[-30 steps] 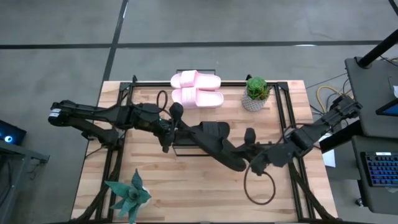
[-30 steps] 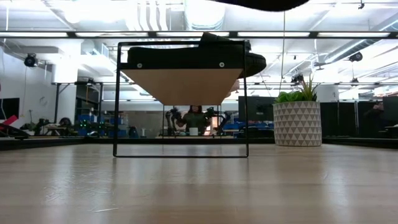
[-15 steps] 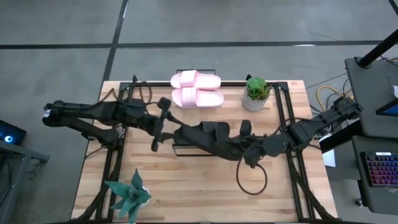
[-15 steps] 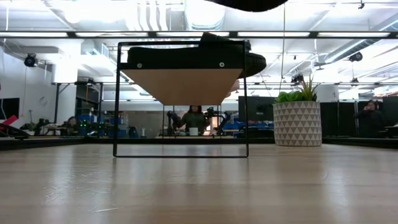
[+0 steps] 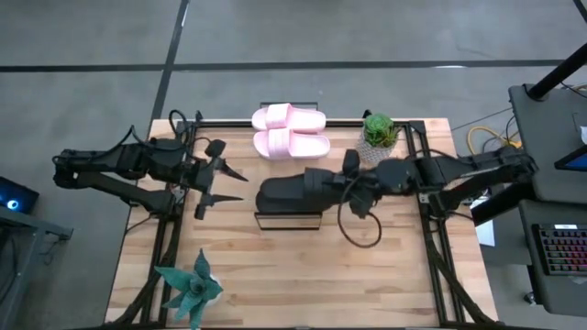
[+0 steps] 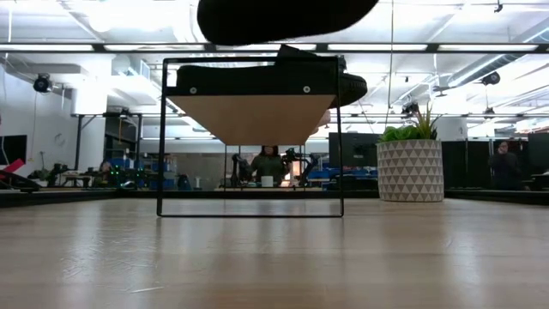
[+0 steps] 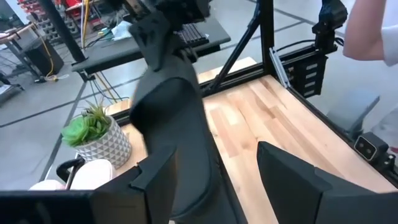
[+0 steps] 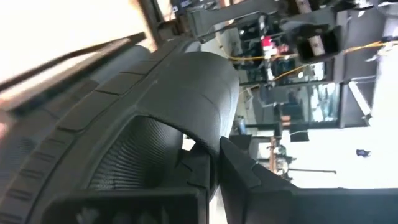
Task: Pick and place slides into the shelf
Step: Put the black slide on the shelf
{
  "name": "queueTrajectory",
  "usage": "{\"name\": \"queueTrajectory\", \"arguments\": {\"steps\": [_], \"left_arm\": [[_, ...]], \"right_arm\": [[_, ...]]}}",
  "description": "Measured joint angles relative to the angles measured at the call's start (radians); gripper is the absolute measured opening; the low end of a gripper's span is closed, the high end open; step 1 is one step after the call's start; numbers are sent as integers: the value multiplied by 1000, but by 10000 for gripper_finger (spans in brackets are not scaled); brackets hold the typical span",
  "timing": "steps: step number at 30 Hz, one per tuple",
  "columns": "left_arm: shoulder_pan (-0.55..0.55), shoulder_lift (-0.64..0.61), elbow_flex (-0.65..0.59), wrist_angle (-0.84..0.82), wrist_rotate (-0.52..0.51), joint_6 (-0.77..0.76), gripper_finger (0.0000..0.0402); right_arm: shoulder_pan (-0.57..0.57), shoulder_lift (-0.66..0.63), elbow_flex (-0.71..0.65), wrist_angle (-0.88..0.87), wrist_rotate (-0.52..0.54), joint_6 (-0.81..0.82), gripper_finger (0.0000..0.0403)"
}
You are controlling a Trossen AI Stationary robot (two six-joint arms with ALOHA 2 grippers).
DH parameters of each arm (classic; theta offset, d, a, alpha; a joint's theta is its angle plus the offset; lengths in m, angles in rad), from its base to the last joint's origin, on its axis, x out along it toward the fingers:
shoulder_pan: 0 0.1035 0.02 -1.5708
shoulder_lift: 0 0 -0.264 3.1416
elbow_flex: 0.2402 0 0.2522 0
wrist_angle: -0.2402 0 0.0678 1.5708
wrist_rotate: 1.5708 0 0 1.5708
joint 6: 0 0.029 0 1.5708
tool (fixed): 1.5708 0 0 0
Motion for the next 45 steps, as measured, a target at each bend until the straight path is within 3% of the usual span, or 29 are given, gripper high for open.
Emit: {"name": "queueTrajectory", "arguments": {"steps": [11,18,27,45], "left_arm": [[0,41,0,-23,0,8,199],[0,50,-1,-45,0,9,199],[0,57,-1,-48,-5,12,199],[0,97,-2,-64,-8,43,199]], "right_arm": [[-248,8,4,45,-367,-209,9],[-435,98,-2,82,-508,-269,9],[-532,222,-4,138,-558,-306,9],[-533,216,-26,45,-592,-306,10]]}}
